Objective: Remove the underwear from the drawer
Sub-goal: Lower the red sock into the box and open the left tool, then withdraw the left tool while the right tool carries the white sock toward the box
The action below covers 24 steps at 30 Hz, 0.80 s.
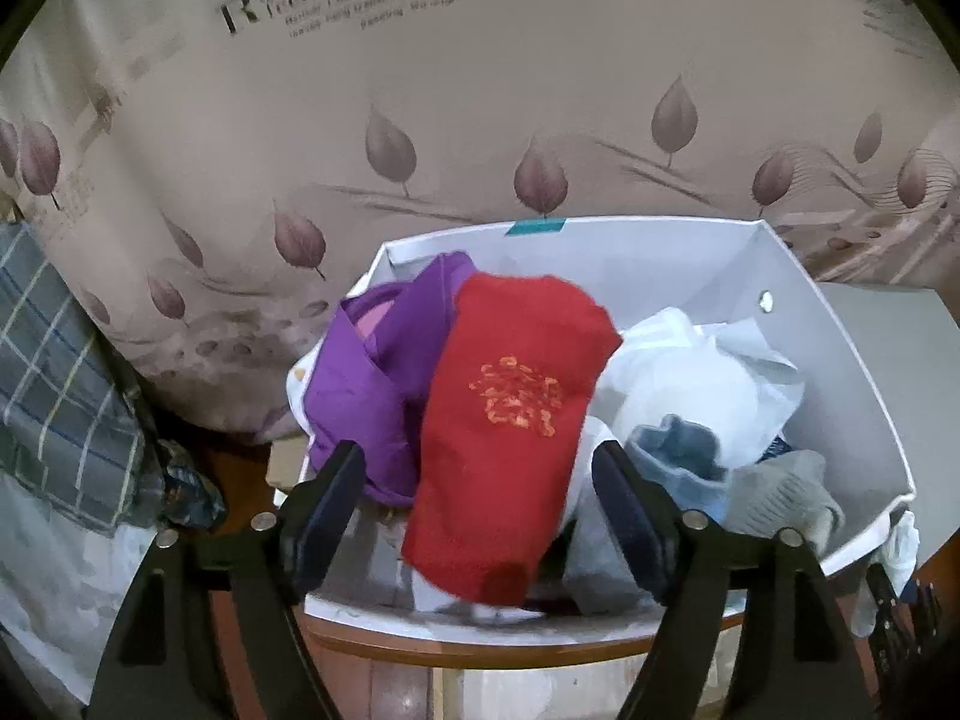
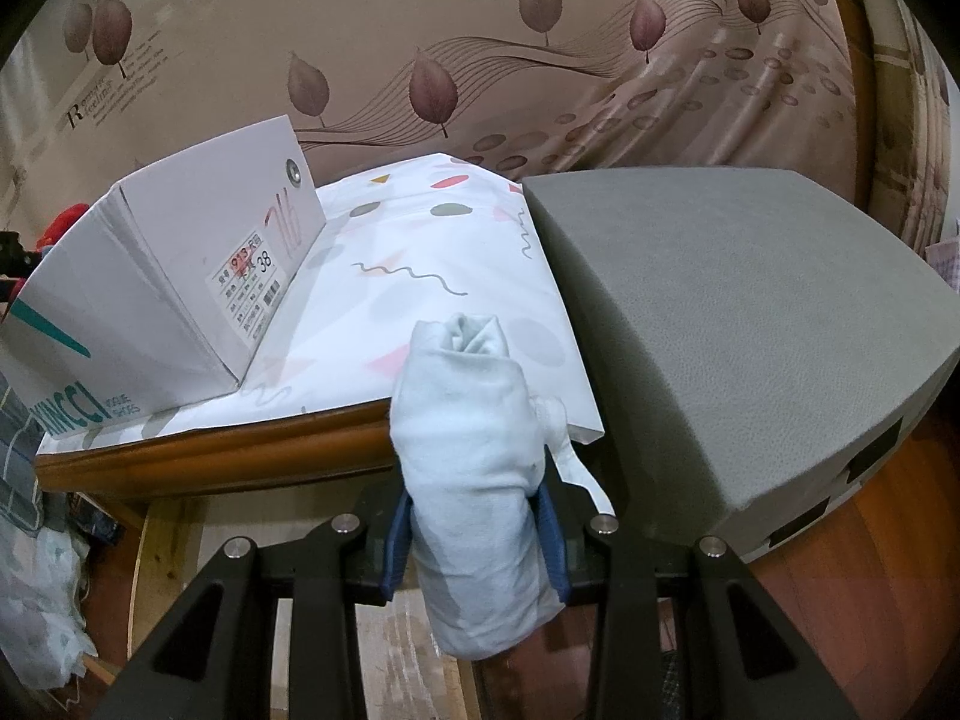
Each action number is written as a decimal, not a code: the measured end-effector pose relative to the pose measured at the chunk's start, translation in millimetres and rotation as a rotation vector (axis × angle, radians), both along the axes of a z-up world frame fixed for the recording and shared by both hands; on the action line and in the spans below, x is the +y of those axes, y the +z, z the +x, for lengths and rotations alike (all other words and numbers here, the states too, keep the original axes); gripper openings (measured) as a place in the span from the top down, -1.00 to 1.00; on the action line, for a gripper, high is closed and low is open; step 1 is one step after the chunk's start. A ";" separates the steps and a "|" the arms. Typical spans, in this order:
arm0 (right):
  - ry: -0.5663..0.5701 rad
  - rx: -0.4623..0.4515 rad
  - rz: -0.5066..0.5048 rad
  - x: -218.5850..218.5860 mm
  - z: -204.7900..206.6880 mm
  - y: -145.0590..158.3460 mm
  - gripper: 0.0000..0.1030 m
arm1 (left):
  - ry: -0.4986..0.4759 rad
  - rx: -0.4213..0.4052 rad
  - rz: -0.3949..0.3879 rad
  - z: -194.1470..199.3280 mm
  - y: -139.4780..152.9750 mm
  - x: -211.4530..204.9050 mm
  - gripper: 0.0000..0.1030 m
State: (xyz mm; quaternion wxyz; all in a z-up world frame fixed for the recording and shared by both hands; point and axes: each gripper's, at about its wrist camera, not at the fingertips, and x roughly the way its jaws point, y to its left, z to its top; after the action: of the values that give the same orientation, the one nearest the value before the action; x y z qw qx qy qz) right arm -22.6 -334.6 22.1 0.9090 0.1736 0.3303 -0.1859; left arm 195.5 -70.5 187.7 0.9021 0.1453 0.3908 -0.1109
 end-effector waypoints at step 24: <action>0.058 0.018 -0.045 14.4 -4.0 -3.8 0.31 | -0.003 -0.118 -0.004 -125.7 -1.7 37.6 -0.70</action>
State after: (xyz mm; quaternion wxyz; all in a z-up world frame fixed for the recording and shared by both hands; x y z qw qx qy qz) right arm -26.6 -320.1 18.3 0.9147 0.1420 0.3390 -0.1684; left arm 69.8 -32.9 186.0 0.9238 0.1501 0.3364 -0.1041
